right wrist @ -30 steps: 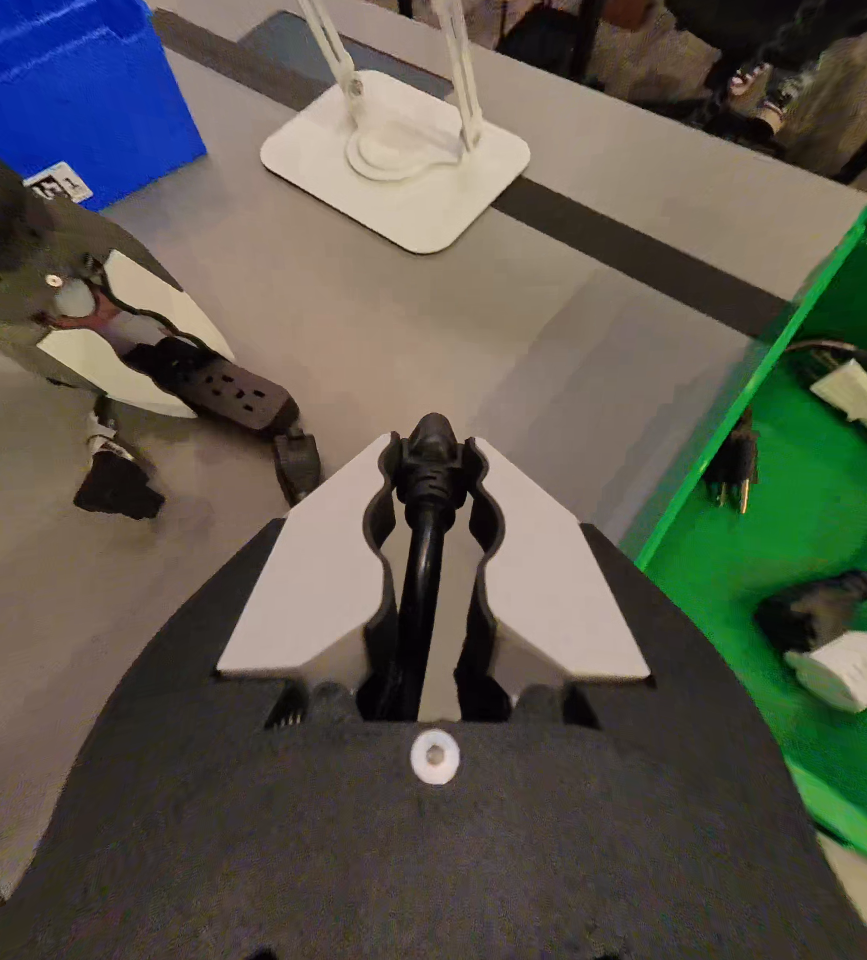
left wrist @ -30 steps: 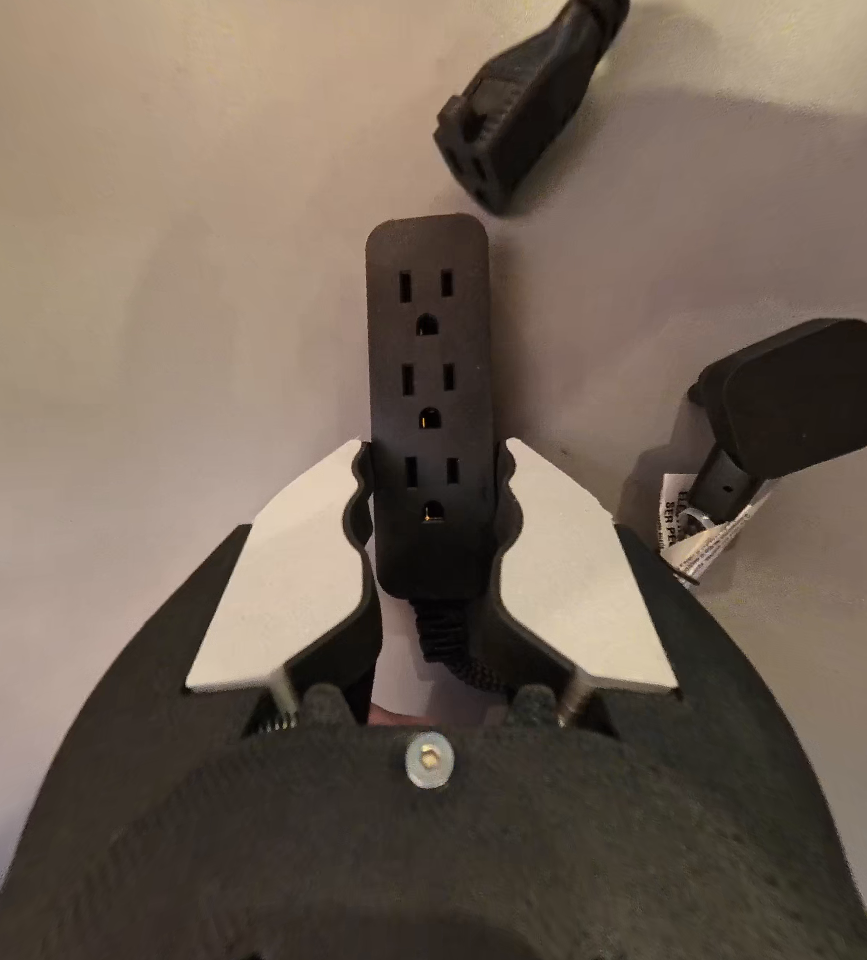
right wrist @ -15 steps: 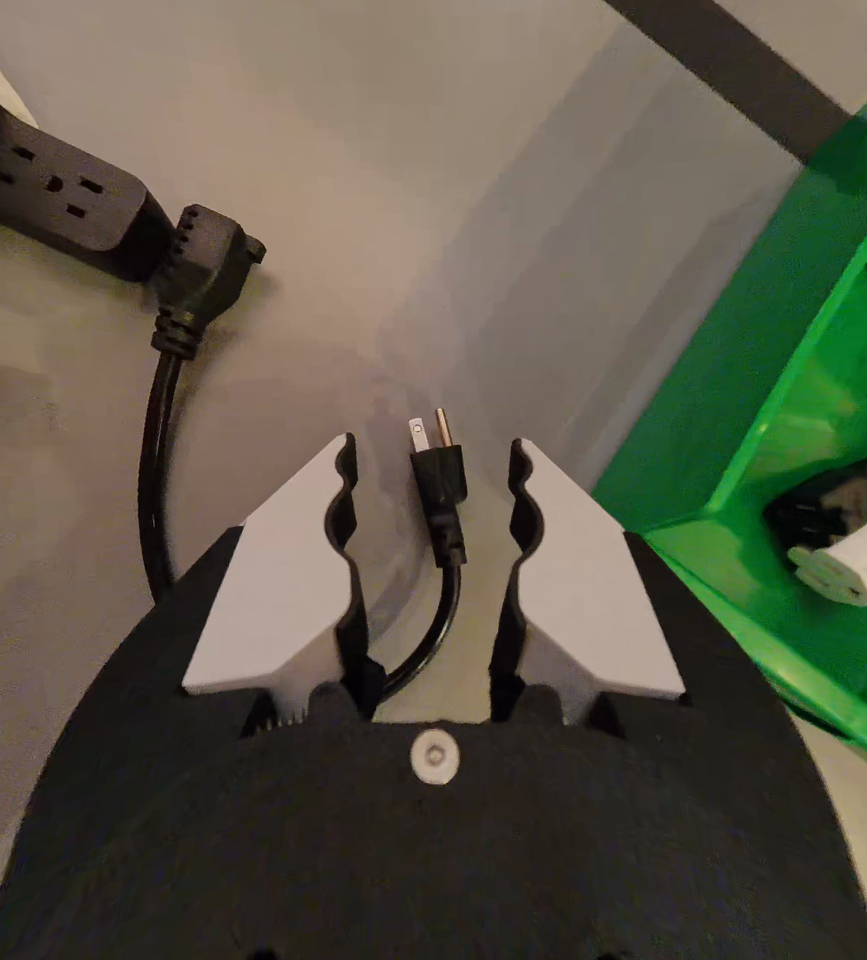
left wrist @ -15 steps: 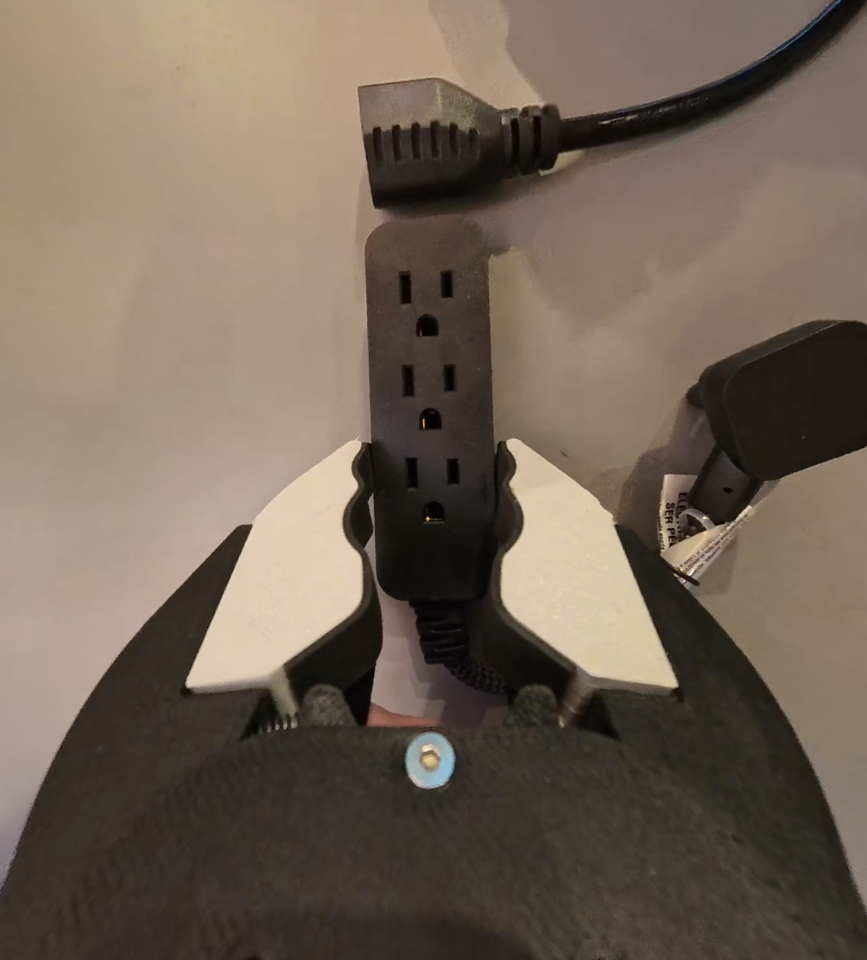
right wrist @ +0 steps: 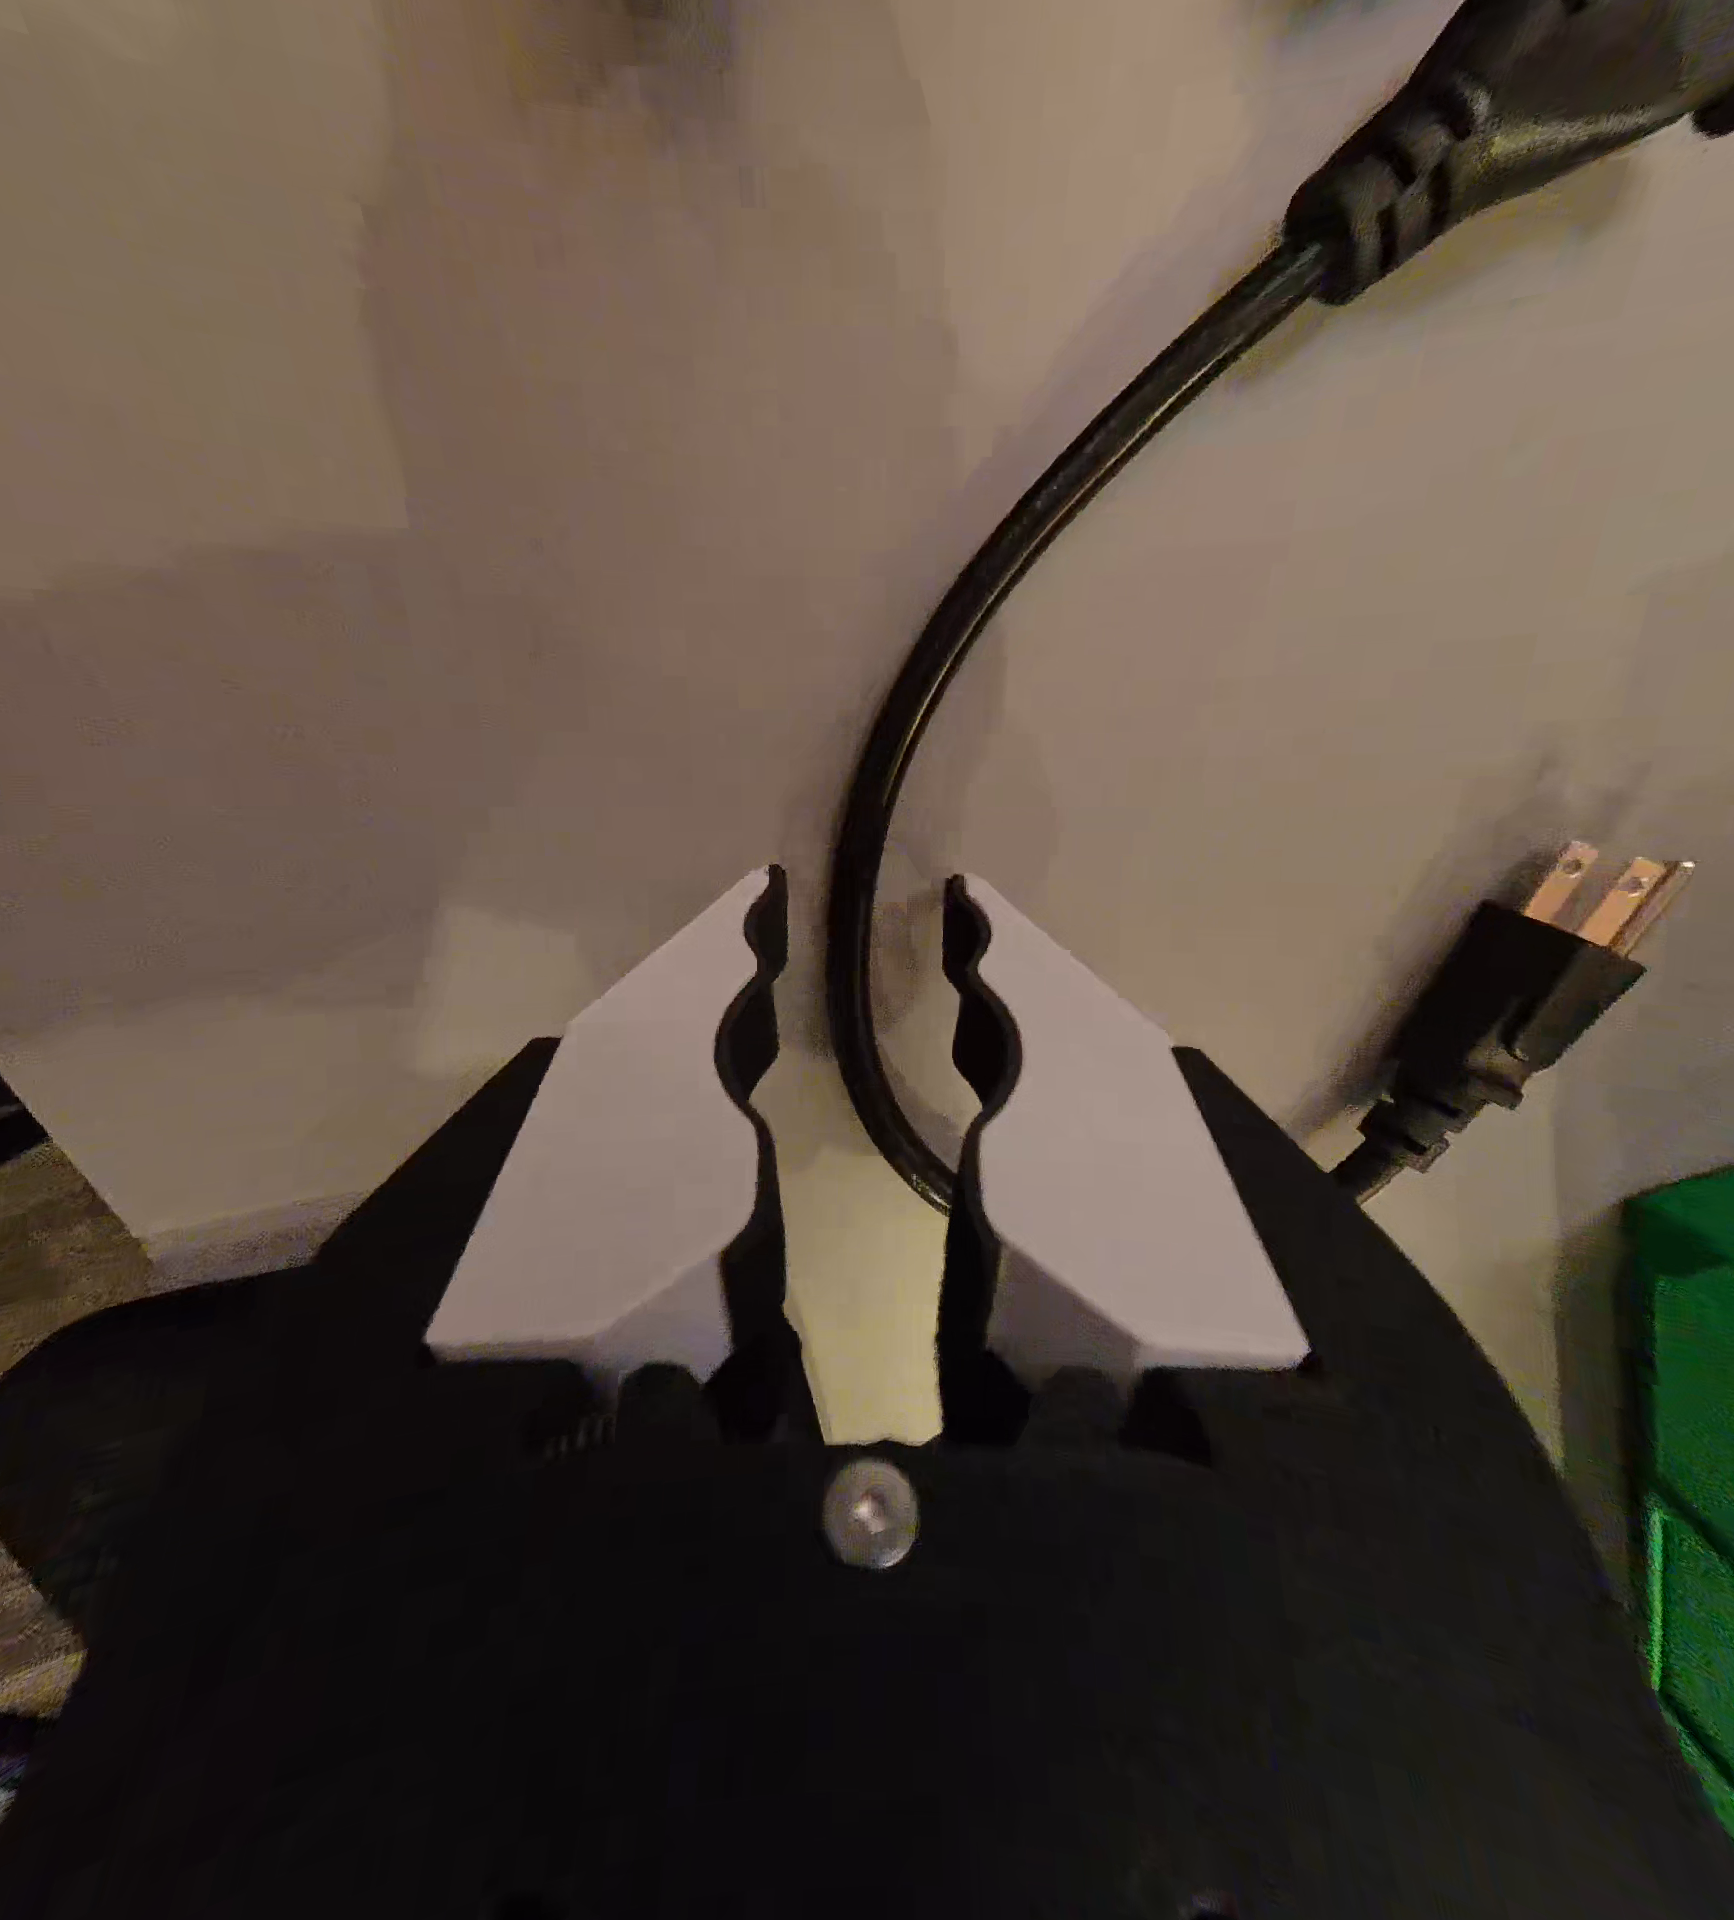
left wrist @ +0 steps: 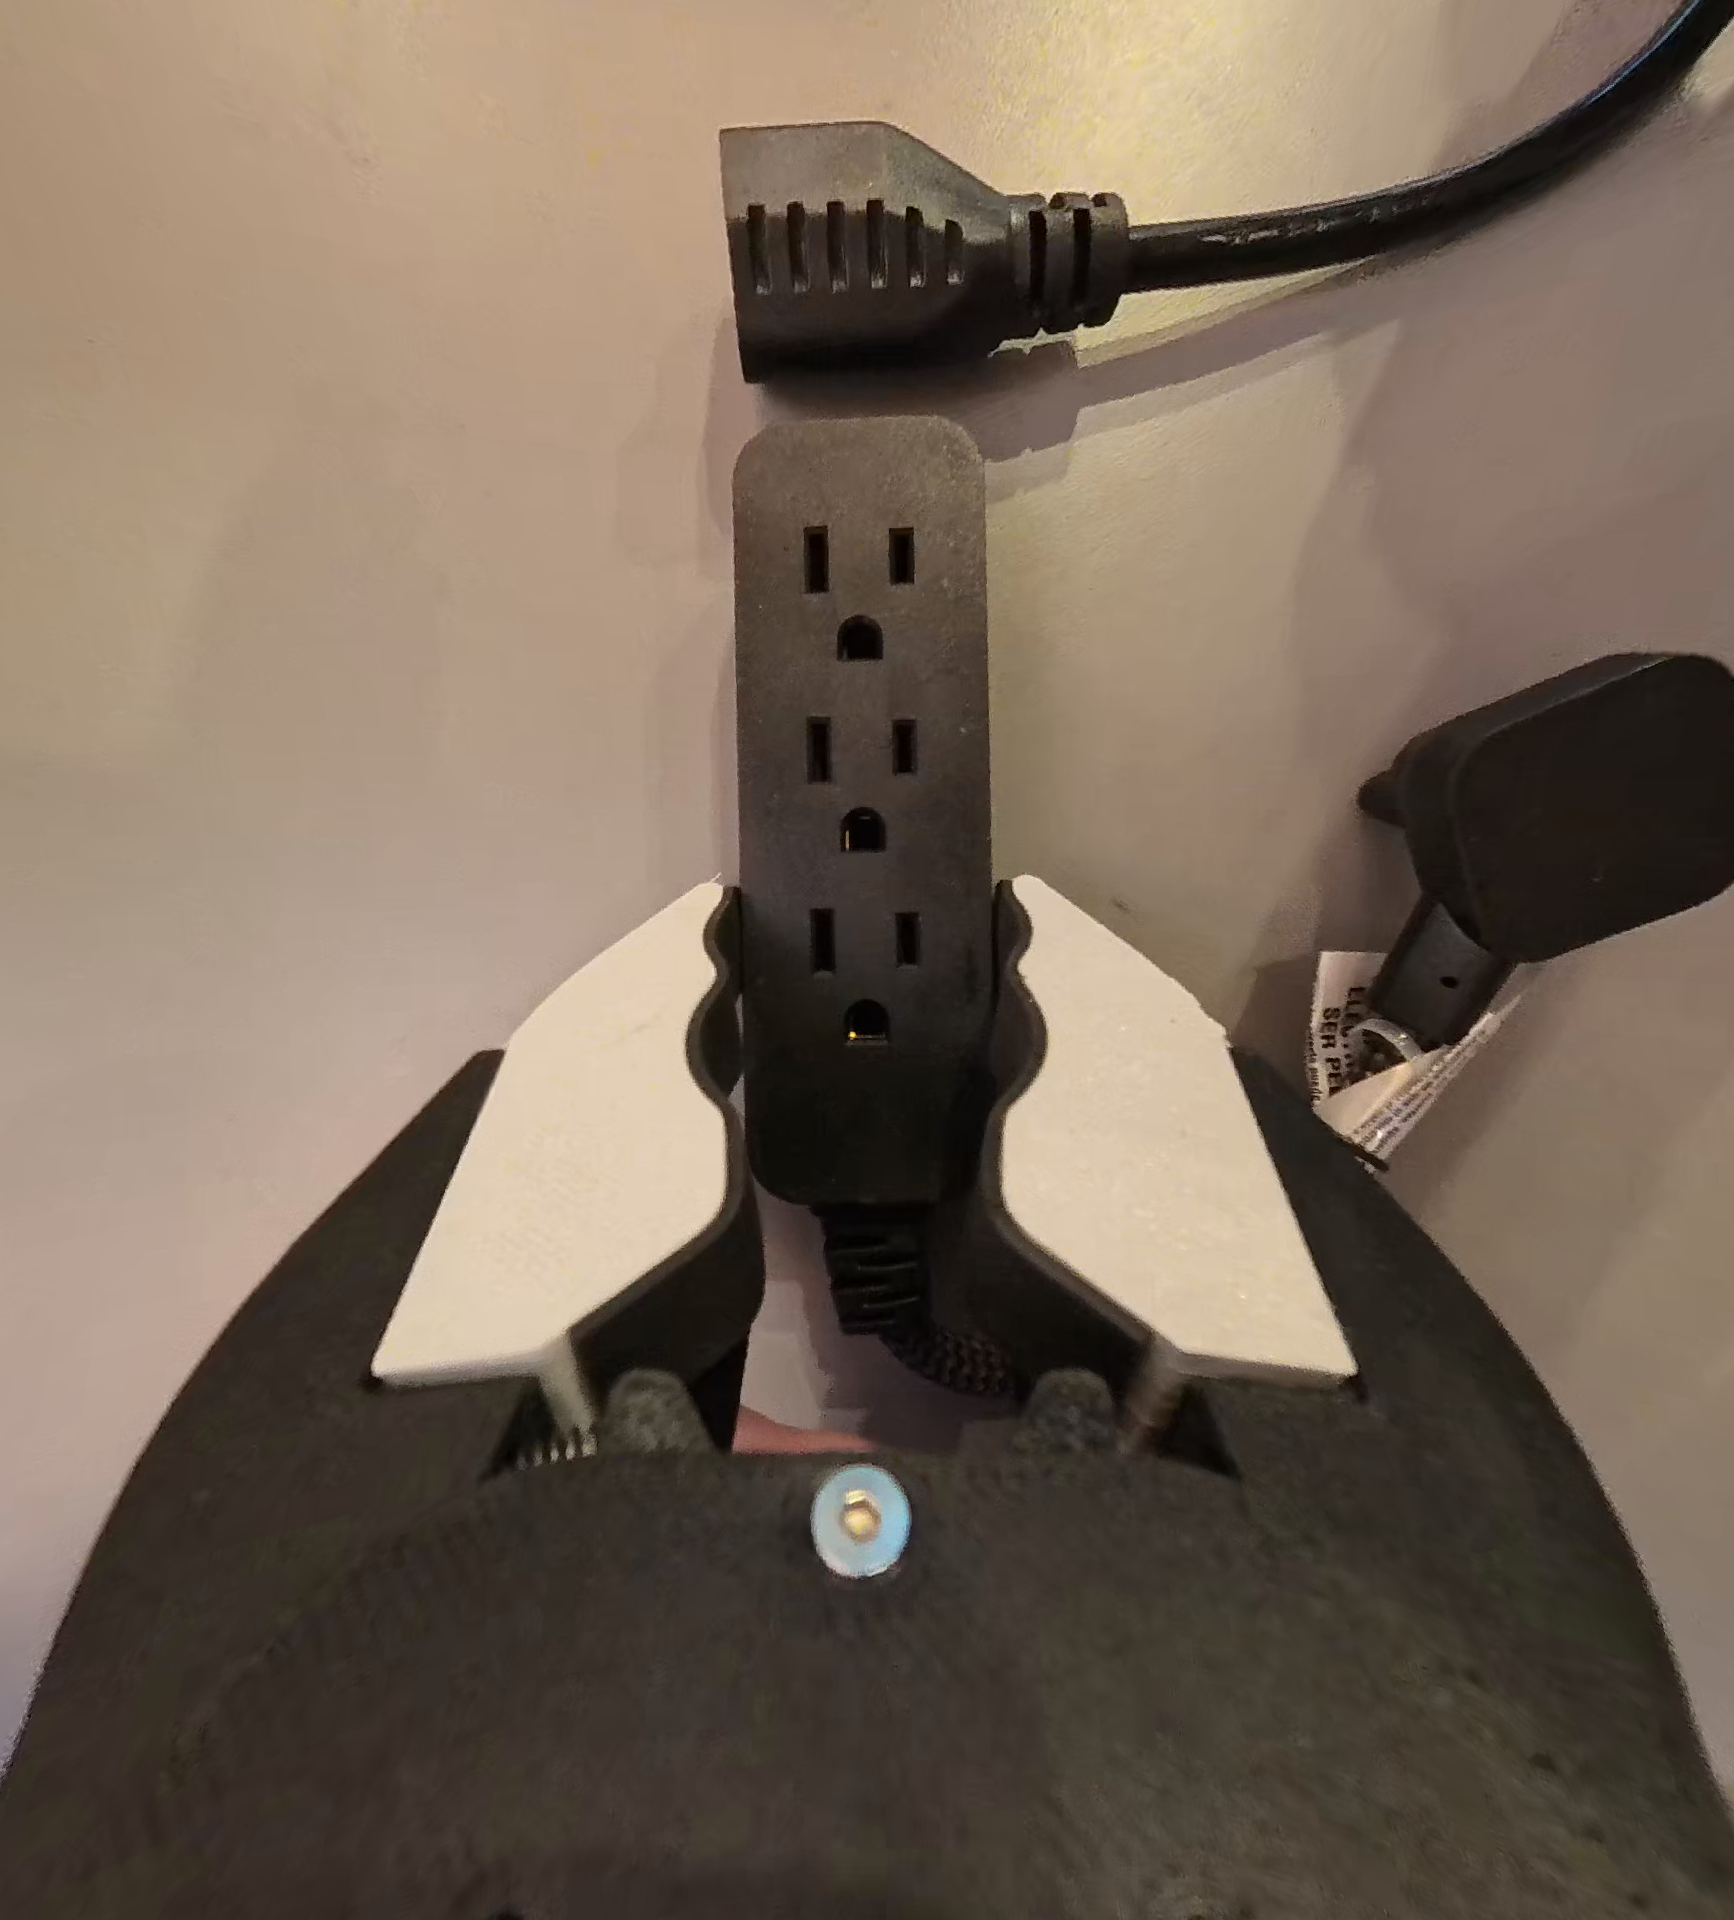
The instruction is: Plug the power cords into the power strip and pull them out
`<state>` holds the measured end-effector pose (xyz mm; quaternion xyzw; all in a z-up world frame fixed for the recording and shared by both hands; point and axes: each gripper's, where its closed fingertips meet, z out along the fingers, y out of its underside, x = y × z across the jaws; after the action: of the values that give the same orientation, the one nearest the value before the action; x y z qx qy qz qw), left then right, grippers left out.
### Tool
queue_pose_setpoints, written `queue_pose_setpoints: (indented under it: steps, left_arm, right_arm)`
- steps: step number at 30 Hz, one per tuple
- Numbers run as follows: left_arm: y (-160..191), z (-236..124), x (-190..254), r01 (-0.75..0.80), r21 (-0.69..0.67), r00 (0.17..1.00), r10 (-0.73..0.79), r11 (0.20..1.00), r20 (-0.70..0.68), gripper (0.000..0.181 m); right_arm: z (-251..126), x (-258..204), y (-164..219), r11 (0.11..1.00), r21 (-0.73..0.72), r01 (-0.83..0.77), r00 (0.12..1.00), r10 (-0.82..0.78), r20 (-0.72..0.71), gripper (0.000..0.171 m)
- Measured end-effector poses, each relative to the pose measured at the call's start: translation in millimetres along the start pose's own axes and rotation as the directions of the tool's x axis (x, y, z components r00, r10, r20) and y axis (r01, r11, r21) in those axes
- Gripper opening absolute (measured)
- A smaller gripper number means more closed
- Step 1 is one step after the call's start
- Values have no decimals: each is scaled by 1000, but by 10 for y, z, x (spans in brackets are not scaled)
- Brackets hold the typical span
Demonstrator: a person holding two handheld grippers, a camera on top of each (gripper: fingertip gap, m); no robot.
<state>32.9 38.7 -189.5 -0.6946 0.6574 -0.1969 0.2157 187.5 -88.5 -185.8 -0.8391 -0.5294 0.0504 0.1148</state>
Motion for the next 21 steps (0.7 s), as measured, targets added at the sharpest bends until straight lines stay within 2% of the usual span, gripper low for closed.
queue_pose_setpoints:
  steps: [2,8,10,15,21]
  left_arm:
    - [0,0,2,4,-2,1000,-4,1000,0,44]
    - [2,-3,15,26,9,1000,-26,1000,10,46]
    - [6,-5,24,38,16,999,-38,999,12,50]
    - [2,-10,64,87,38,996,-87,996,6,59]
    - [-1,-12,39,109,59,994,-110,992,17,56]
  right_arm:
    - [40,-14,-52,999,45,-24,999,23,22,6]
    - [32,31,-110,987,134,-84,996,83,18,5]
    - [-59,65,-202,970,207,-126,992,124,22,5]
    - [-416,248,-431,927,336,-167,984,176,2,5]
    - [-970,596,-797,819,507,-267,960,273,64,4]
